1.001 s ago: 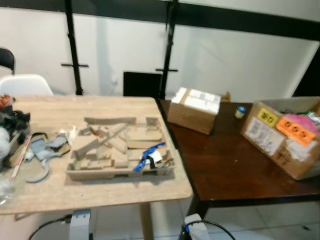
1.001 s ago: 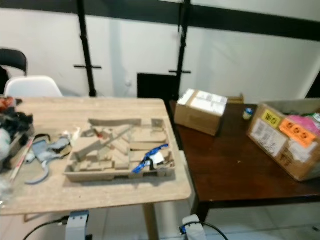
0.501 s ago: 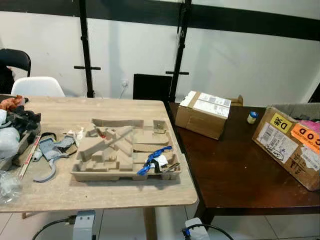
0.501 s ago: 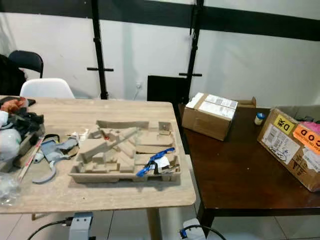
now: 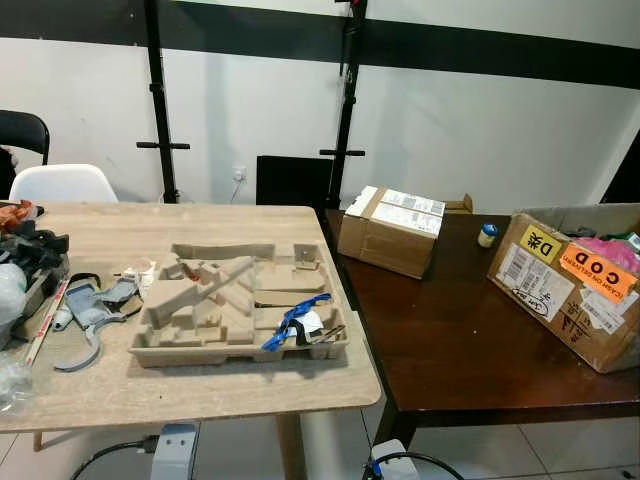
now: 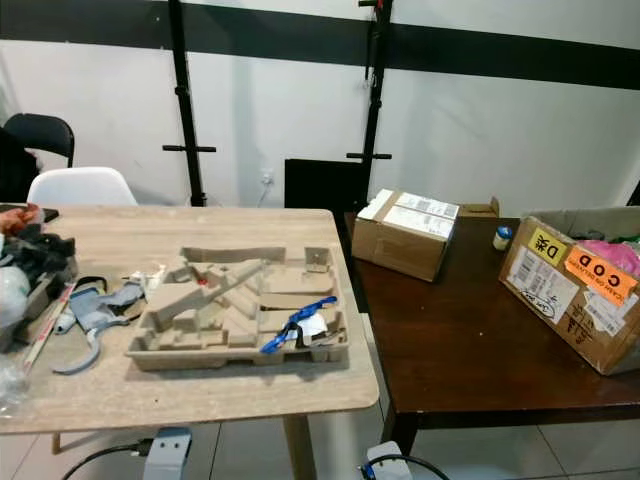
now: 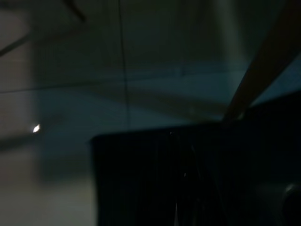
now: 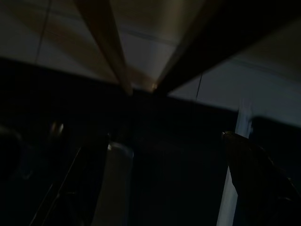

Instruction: Picking trash to rubbish bin

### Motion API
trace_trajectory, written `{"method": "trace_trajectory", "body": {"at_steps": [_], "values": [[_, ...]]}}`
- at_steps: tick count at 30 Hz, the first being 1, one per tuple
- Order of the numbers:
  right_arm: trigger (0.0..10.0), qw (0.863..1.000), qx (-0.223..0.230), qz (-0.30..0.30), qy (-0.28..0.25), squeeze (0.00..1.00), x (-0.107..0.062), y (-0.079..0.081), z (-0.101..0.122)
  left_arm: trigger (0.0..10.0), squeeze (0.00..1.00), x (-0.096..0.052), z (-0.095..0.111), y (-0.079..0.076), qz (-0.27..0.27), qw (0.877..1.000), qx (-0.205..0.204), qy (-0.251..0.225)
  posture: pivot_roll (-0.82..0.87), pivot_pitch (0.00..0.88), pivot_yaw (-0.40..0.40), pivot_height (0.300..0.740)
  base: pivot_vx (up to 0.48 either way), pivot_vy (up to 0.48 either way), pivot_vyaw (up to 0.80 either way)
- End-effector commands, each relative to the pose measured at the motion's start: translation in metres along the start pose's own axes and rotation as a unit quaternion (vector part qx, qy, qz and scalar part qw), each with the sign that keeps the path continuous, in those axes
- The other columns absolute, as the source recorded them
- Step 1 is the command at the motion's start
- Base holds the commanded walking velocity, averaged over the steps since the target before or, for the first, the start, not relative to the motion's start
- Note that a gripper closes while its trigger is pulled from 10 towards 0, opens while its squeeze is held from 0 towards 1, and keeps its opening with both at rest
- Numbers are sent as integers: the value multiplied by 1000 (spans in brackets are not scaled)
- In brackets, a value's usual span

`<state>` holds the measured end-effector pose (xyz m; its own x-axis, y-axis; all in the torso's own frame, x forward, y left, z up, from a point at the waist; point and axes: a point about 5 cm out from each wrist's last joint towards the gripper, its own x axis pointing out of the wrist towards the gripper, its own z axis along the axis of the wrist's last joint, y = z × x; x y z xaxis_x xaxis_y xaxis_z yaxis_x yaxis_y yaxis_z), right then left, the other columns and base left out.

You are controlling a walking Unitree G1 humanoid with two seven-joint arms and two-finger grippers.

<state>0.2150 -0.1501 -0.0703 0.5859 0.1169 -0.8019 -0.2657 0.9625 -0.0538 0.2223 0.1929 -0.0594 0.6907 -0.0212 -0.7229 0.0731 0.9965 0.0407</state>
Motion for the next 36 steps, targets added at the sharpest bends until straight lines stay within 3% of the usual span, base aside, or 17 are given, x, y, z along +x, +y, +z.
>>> {"method": "trace_trajectory", "body": {"at_steps": [1, 6, 11, 17, 20, 24, 28, 33, 35, 36], "values": [[10000, 1000, 2, -6, 26, 0, -1, -4, -8, 10000, 0, -5, -20, 11, 24, 997, 48, 58, 68, 0, -64, 740, 0, 0, 0], [10000, 997, -31, -15, 62, 0, -3, -6, -20, 10000, 0, -10, -28, 27, 57, 996, 14, 71, 115, 0, -69, 740, 0, 0, 0], [10000, 997, -2, -26, 70, 0, -5, 1, -34, 10000, 0, -12, -31, 32, 63, 996, -24, 60, 123, 0, -63, 740, 0, 0, 0], [10000, 997, 2, -11, 78, 0, -6, 20, -46, 10000, 0, -14, -34, 37, 73, 995, -25, 67, 135, 0, -86, 740, 0, 0, 0], [10000, 996, -3, -3, 85, 0, -8, 39, -54, 10000, 0, -12, -28, 34, 77, 995, -39, 53, 156, 0, -94, 740, 0, 0, 0], [10000, 998, 37, -25, 49, 0, -9, 56, -55, 10000, 0, -11, -24, 30, 57, 997, -12, 44, 149, 2, -122, 740, 0, 0, 0], [10000, 999, 37, -11, 37, 0, -10, 63, -53, 10000, 0, -11, -21, 35, 78, 995, -47, 40, 142, 3, -115, 740, 0, 0, 0], [10000, 997, 51, -23, 44, 0, -11, 56, -58, 10000, 0, -9, -25, 24, 53, 997, -16, 51, 128, 0, -45, 740, 0, 0, 0], [10000, 997, 44, -50, 35, 0, -12, 44, -61, 10000, 0, -8, -28, 8, 10, 997, 37, 61, 137, 0, -32, 740, 0, 0, 0], [10000, 997, 44, -50, 35, 0, -12, 44, -61, 10000, 0, -8, -28, 8, 10, 997, 37, 61, 137, 0, -32, 740, 0, 0, 0]]}}
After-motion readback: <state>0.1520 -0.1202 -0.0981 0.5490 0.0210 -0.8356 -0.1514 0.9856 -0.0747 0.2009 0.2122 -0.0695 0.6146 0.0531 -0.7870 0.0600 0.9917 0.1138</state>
